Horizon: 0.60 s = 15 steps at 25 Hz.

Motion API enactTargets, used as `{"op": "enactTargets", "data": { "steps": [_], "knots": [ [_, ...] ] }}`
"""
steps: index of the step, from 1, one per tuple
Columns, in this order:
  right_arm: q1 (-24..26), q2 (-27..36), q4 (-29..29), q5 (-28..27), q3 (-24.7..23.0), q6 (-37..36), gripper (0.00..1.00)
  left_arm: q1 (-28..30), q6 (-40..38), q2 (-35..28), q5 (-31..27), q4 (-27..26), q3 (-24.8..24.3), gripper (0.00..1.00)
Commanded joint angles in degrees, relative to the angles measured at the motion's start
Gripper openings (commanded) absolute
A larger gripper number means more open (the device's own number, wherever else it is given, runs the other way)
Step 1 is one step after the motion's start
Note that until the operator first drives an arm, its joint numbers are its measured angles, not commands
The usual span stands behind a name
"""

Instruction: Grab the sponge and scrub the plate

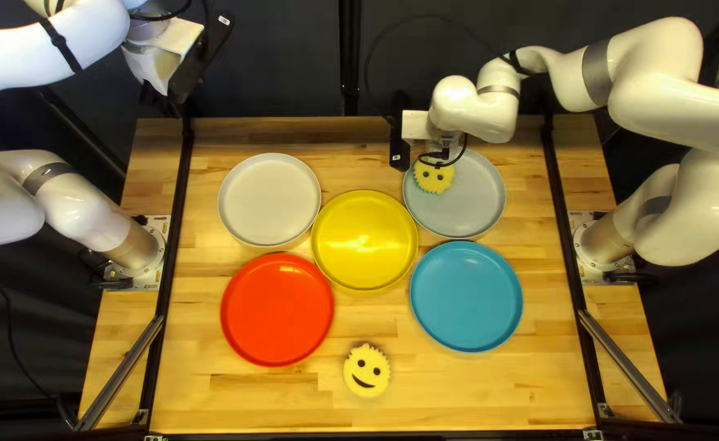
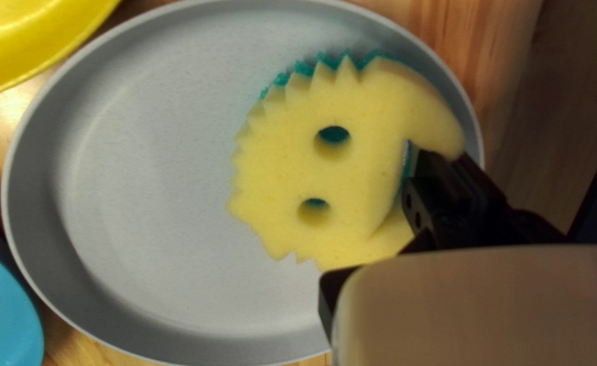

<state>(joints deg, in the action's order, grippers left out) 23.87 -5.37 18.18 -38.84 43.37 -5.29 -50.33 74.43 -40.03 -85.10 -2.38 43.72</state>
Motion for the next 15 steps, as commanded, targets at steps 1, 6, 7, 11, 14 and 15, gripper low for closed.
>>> {"op": "enactTargets", "data": {
  "steps": [1,6,7,11,14,15],
  "knots": [
    [-3.0,1.1,0.6,0.3,-1.5,2.3,0.0,0.0,0.0,0.0,0.0,0.0,0.0,1.0],
    [-5.8,3.6,-1.8,-0.5,-3.6,-0.6,0.0,0.0,0.0,0.0,0.0,0.0,0.0,1.0],
    [-6.1,4.2,-2.9,-0.8,-3.8,-2.1,0.0,0.0,0.0,0.0,0.0,0.0,0.0,1.0],
    [-5.7,8.4,-9.1,-3.5,-4.8,-9.7,0.0,0.0,0.0,0.0,0.0,0.0,0.0,1.0],
    [-4.4,11.6,-13.5,-7.2,-3.9,-14.5,0.0,0.0,0.0,0.0,0.0,0.0,0.0,1.0],
    [-4.2,11.8,-14.3,-7.9,-3.6,-15.3,0.0,0.0,0.0,0.0,0.0,0.0,0.0,1.0]
  ]
}}
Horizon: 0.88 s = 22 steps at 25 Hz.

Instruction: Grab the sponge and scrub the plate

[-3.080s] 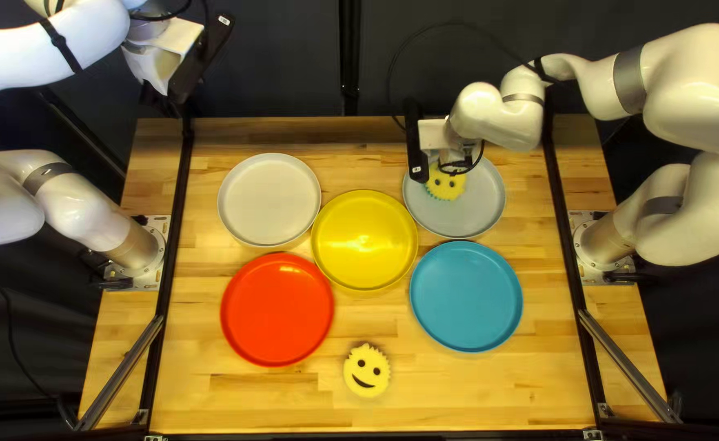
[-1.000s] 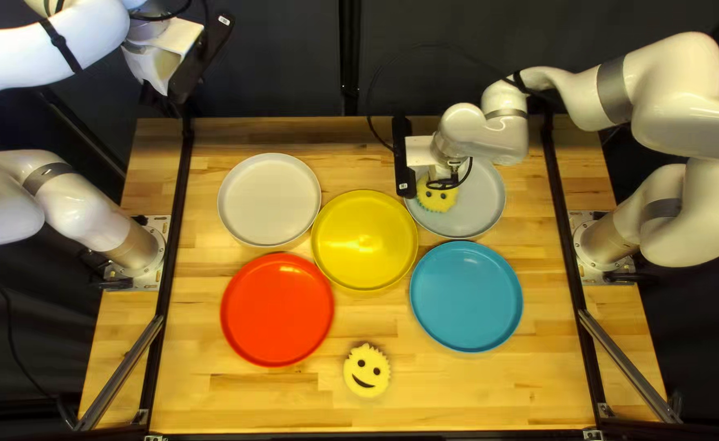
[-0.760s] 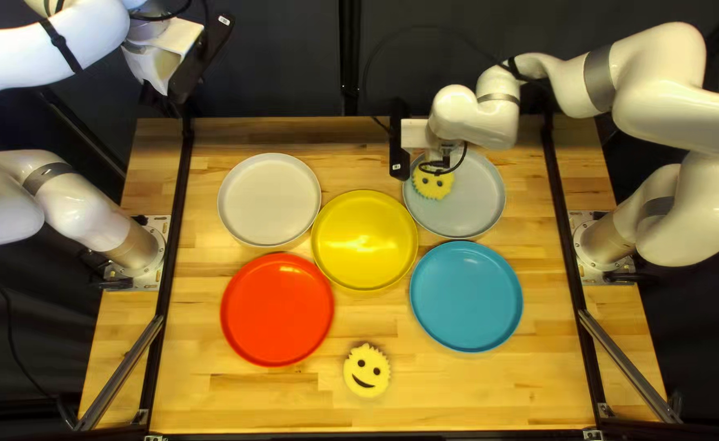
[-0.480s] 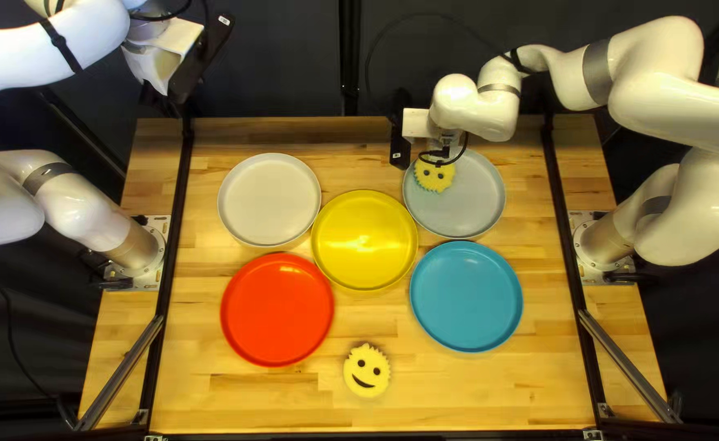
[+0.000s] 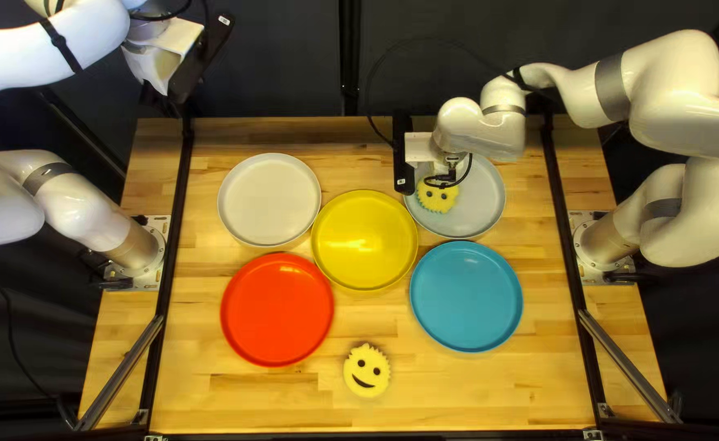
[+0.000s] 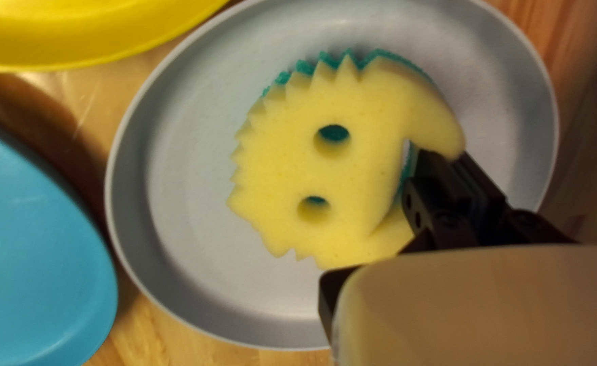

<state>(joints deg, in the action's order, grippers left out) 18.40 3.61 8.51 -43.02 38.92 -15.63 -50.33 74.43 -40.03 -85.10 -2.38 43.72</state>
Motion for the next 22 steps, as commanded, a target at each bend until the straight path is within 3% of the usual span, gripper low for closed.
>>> {"op": "enactTargets", "data": {
  "steps": [1,5,18,22],
  "knots": [
    [1.3,2.9,-5.9,-4.9,1.6,-6.0,0.0,0.0,0.0,0.0,0.0,0.0,0.0,1.0],
    [1.3,3.7,-9.2,-7.5,2.6,-8.7,0.0,0.0,0.0,0.0,0.0,0.0,0.0,1.0],
    [1.3,3.7,-9.2,-7.5,2.6,-8.7,0.0,0.0,0.0,0.0,0.0,0.0,0.0,1.0],
    [-1.5,6.2,-7.5,-7.1,0.8,-3.5,0.0,0.0,0.0,0.0,0.0,0.0,0.0,1.0]
  ]
}}
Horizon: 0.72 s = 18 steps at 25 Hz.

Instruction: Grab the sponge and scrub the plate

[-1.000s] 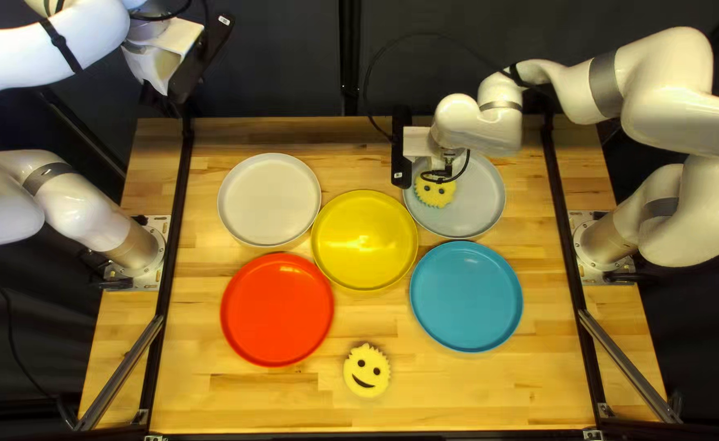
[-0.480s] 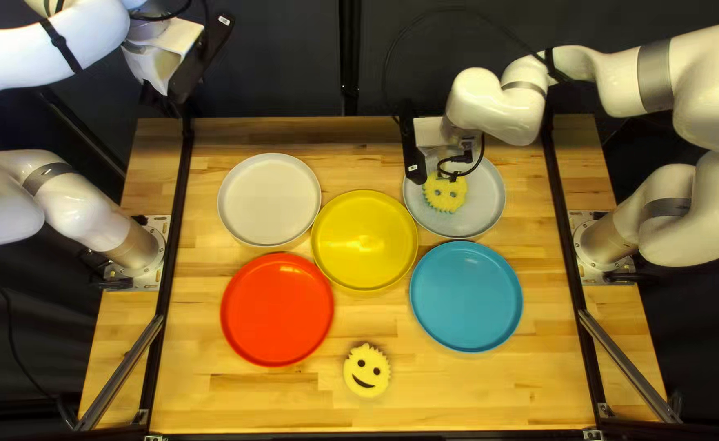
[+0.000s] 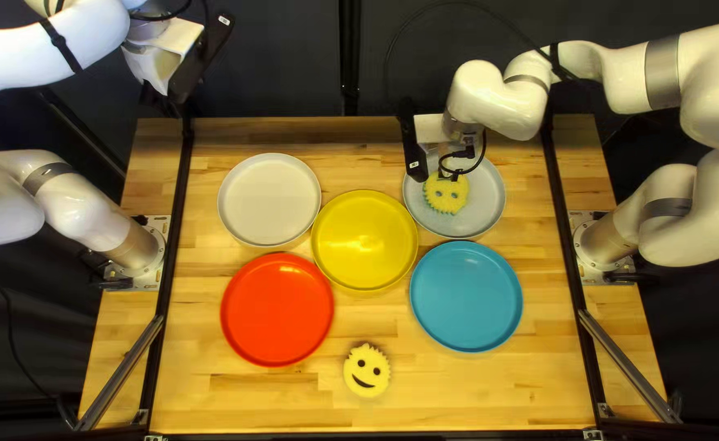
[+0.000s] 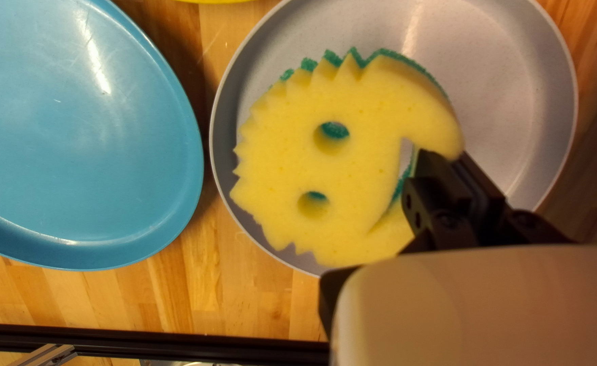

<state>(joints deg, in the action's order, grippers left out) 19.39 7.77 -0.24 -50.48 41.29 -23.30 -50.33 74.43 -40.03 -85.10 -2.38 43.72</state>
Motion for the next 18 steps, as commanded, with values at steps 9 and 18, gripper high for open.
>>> {"op": "enactTargets", "data": {
  "steps": [9,18],
  "knots": [
    [-17.4,6.8,5.7,0.7,-7.2,21.2,0.0,0.0,0.0,0.0,0.0,0.0,0.0,1.0],
    [-26.1,2.6,7.0,1.9,-6.6,32.1,0.0,0.0,0.0,0.0,0.0,0.0,0.0,1.0]
  ]
}}
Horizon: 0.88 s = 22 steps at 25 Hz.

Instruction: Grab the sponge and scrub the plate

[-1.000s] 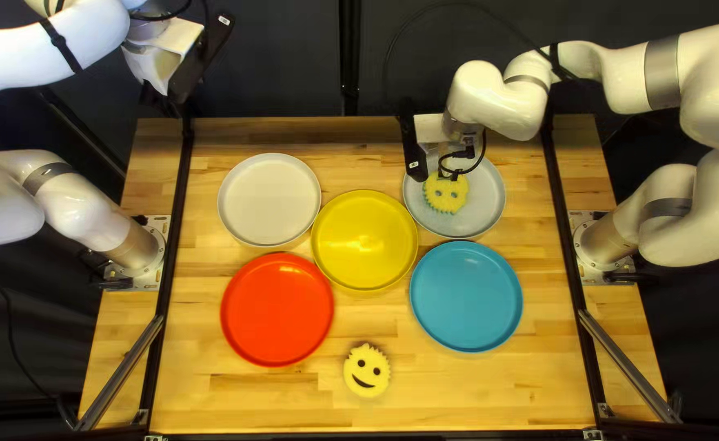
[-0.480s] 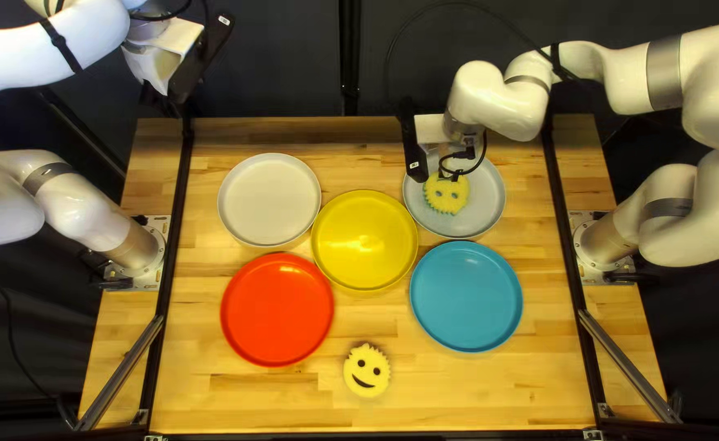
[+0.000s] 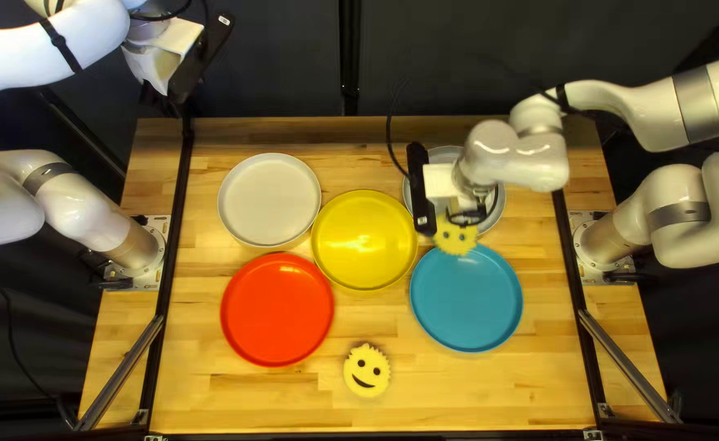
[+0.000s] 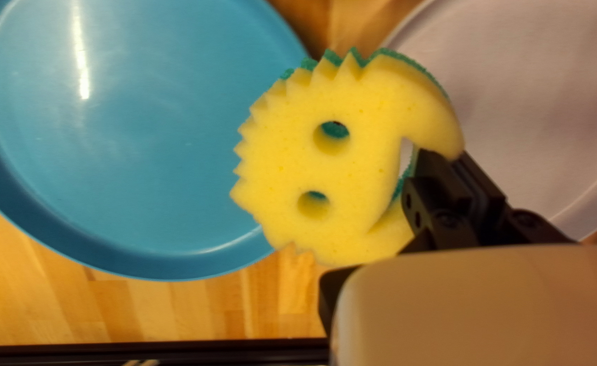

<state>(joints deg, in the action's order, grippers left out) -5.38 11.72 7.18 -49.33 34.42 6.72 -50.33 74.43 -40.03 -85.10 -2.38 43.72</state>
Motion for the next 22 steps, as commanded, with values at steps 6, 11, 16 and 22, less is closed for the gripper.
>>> {"op": "enactTargets", "data": {
  "steps": [6,11,16,22],
  "knots": [
    [-1.2,-1.2,-2.3,1.7,-0.5,0.8,0.0,0.0,0.0,0.0,0.0,0.0,0.0,1.0],
    [-1.3,-1.0,-1.8,1.7,-0.9,1.1,0.0,0.0,0.0,0.0,0.0,0.0,0.0,1.0],
    [-3.6,-3.3,-0.6,3.7,-0.4,4.9,0.0,0.0,0.0,0.0,0.0,0.0,0.0,1.0],
    [-8.4,-6.7,1.0,5.1,0.9,10.7,0.0,0.0,0.0,0.0,0.0,0.0,0.0,1.0]
  ]
}}
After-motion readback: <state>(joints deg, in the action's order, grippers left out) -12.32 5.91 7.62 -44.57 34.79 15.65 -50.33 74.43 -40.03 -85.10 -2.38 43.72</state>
